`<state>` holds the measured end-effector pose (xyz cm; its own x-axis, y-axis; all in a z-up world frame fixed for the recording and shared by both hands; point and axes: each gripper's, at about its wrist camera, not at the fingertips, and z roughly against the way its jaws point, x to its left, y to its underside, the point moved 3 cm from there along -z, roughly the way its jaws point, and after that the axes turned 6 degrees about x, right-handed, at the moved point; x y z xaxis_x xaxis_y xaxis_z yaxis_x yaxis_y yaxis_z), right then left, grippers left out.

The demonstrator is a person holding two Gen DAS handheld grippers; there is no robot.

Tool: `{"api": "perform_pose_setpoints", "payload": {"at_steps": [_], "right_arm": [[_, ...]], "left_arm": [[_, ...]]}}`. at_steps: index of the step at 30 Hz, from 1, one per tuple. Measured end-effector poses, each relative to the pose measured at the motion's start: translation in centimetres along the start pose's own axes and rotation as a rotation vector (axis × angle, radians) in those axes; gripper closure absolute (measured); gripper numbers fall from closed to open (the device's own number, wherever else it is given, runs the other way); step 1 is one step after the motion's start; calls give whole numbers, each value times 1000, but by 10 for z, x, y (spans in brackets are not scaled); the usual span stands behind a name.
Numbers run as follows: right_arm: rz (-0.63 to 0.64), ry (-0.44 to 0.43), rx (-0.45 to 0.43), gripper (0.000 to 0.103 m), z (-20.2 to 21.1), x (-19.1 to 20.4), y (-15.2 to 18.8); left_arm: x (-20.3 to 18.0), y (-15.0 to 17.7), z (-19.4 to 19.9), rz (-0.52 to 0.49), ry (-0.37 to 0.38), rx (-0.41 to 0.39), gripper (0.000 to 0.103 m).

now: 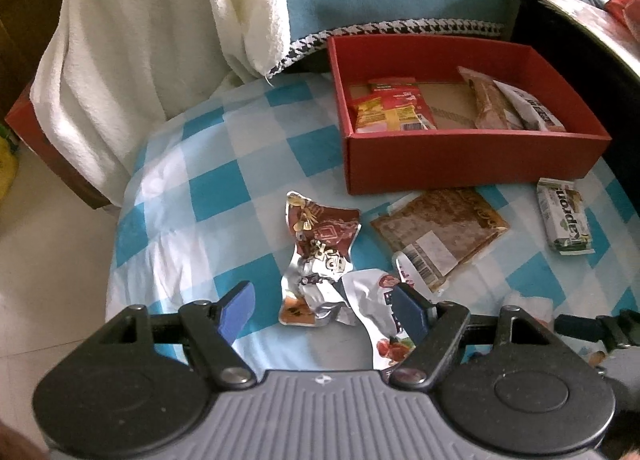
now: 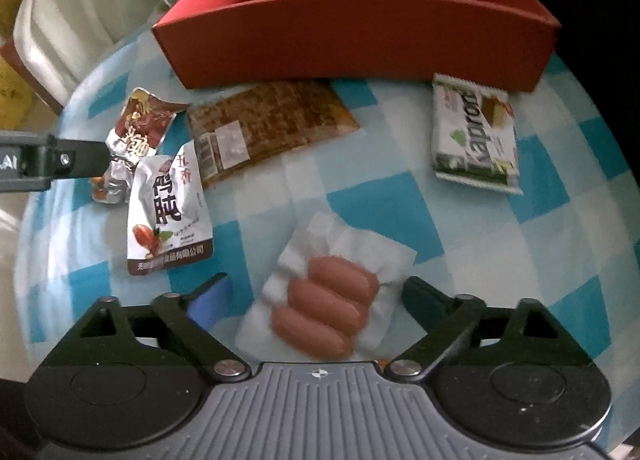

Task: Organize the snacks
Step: 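Grasp the white duck-neck bag with the left tool while the right reaches the sausage packet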

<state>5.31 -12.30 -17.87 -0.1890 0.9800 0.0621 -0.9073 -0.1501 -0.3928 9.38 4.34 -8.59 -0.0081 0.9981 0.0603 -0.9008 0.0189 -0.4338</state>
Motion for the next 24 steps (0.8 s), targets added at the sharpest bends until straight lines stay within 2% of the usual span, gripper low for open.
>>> {"api": "perform_pose_setpoints", "payload": {"at_steps": [3, 6, 9, 11, 13, 15, 18, 22, 24], "right_arm": [[64, 76, -12, 0, -8, 9, 4], [67, 54, -36, 0, -6, 6, 8], [145, 52, -30, 0, -5, 6, 13], [151, 53, -34, 6, -2, 3, 15], [175, 58, -34, 22, 5, -1, 12], [176, 29, -13, 25, 10, -6, 6], [184, 45, -5, 28, 12, -15, -2], [206, 38, -49, 28, 25, -19, -13], [216, 49, -70, 28, 31, -24, -19]], "left_arm": [[2, 0, -1, 4, -2, 5, 33], [5, 1, -2, 20, 7, 11, 33], [3, 2, -5, 22, 18, 25, 33], [1, 3, -6, 16, 21, 28, 33], [-2, 3, -8, 8, 21, 29, 33], [-4, 3, -11, 11, 26, 36, 33], [-8, 2, -21, 39, 59, 71, 33], [-19, -3, -39, 103, 130, 141, 33], [-27, -5, -51, 129, 129, 168, 33]]}}
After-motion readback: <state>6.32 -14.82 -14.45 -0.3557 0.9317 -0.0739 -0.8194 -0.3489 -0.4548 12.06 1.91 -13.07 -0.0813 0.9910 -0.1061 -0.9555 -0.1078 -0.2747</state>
